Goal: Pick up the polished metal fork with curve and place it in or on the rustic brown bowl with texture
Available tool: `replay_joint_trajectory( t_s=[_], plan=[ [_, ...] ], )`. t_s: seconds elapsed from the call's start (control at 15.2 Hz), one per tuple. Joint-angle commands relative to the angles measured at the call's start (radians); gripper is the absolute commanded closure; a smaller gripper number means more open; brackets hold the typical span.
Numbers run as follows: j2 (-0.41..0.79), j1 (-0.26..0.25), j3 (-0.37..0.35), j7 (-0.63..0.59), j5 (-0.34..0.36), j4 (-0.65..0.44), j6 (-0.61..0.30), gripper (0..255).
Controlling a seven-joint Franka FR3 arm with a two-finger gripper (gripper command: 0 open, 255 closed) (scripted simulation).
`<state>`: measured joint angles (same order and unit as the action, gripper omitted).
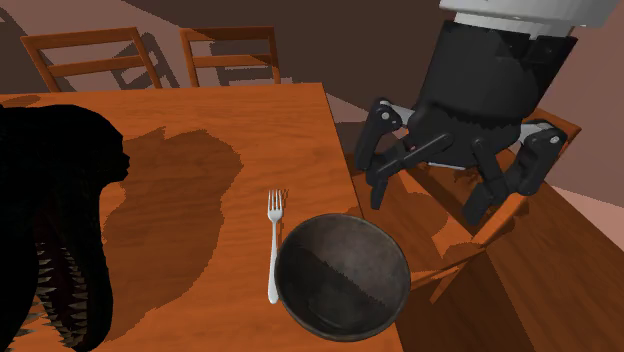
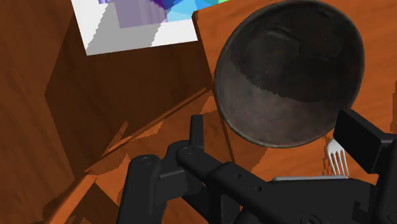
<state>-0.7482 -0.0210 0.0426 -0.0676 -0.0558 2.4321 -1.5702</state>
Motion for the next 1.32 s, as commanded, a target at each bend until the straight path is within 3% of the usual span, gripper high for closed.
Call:
replay_joint_trajectory(
  t_s=[0.0,0.73,1.25],
  plan=[
    [0.000,0.000,0.000,0.000,0.000,0.000,0.000,0],
    [0.215,-0.070,-0.182,-0.169,-0.083,0.077,-0.379,0],
    [0.474,-0.090,-0.309,-0.316,-0.057,0.016,-0.635,0]
  ],
)
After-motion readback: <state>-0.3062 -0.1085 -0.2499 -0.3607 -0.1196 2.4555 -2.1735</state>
